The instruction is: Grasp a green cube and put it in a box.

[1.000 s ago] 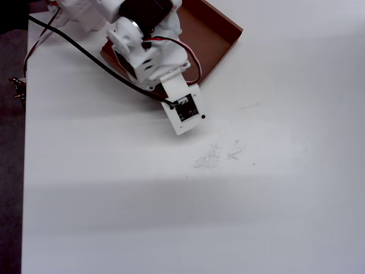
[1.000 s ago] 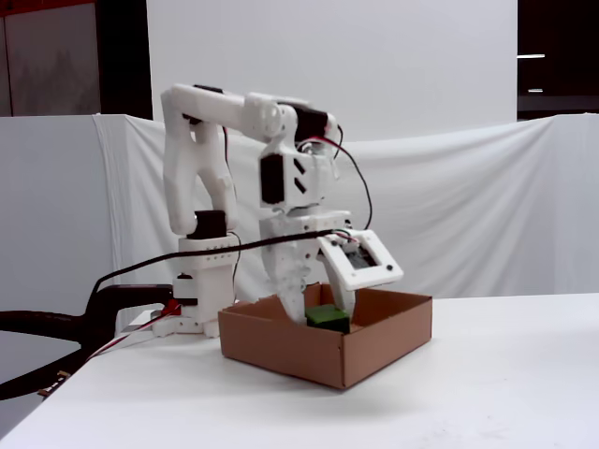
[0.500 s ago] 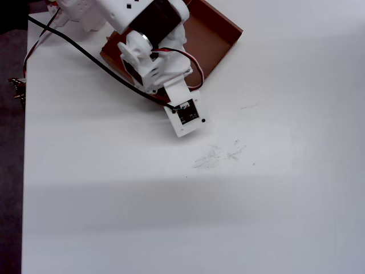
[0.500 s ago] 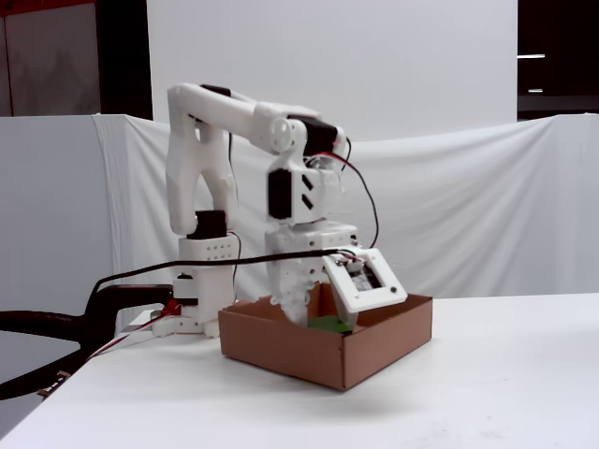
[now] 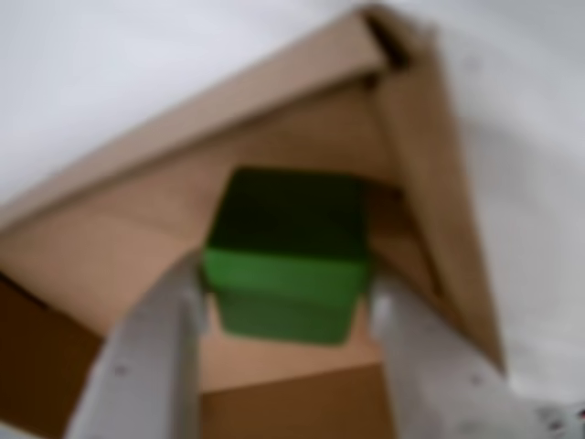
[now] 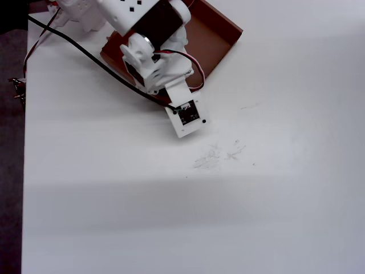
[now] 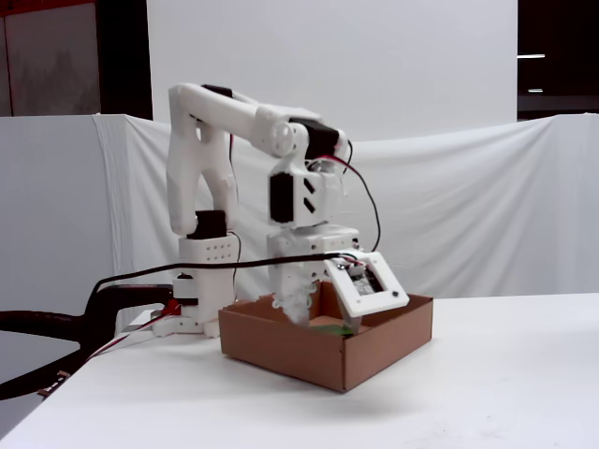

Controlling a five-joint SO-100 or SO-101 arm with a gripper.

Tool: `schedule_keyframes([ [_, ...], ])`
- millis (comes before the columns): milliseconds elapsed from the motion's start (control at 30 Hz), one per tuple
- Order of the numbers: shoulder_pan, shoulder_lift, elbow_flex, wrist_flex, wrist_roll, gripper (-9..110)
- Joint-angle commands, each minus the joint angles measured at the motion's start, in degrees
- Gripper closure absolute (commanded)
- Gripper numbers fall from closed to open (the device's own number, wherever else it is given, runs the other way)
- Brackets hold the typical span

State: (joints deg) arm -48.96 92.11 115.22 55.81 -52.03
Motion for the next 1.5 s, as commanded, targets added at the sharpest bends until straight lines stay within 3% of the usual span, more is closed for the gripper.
schedule_keyframes([
  [0,-0.3,0.6,-3.9,-0.4,0.3,80],
  [367,9.0,15.8,-5.4,5.5,-0.4,80],
  [633,26.3,35.0,-1.7,12.7,0.3,79],
  [733,35.2,44.6,5.4,16.1,0.3,79],
  [833,41.4,63.6,26.5,14.4,0.8,79],
  [967,42.7,75.8,40.1,14.1,2.5,79],
  [1467,49.0,90.3,55.0,14.0,4.1,79],
])
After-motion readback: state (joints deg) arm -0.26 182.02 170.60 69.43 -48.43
